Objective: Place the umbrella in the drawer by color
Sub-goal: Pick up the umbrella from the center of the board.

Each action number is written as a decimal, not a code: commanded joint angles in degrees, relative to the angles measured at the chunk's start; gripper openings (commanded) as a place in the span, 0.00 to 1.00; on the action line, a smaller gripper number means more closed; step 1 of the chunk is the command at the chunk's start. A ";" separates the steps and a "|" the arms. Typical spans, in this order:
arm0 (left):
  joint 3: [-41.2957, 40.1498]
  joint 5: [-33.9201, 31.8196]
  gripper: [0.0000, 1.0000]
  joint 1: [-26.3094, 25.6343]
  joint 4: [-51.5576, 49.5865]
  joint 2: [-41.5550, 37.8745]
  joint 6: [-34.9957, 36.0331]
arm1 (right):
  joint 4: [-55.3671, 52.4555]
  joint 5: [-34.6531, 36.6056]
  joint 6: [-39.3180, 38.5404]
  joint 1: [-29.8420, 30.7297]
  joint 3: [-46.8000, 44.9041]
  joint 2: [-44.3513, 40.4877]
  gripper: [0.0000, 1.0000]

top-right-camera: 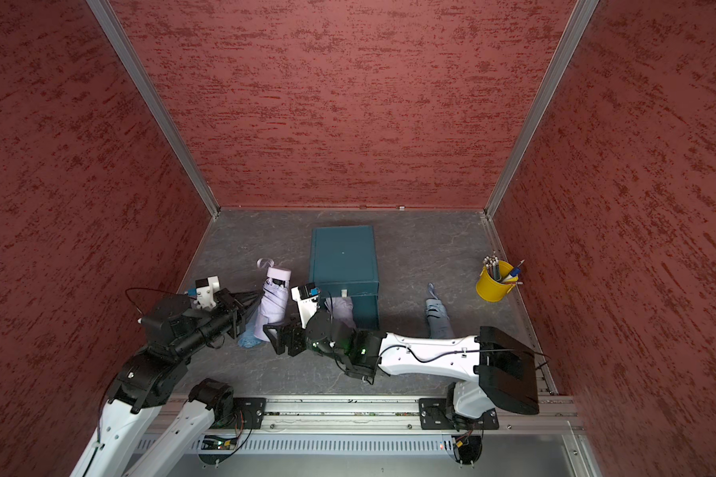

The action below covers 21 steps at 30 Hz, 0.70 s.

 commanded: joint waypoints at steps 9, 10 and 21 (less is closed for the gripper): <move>1.35 -0.51 0.00 0.51 3.07 -2.77 -0.94 | 10.27 -3.09 2.25 -0.23 -0.39 2.88 0.35; 1.17 -0.43 0.00 0.49 3.00 -2.77 -0.90 | 10.40 -3.01 2.54 -0.21 -0.68 2.57 0.27; 6.73 -3.36 0.32 0.56 -3.87 1.70 13.19 | -10.10 -2.47 7.29 -0.12 0.52 -8.86 0.00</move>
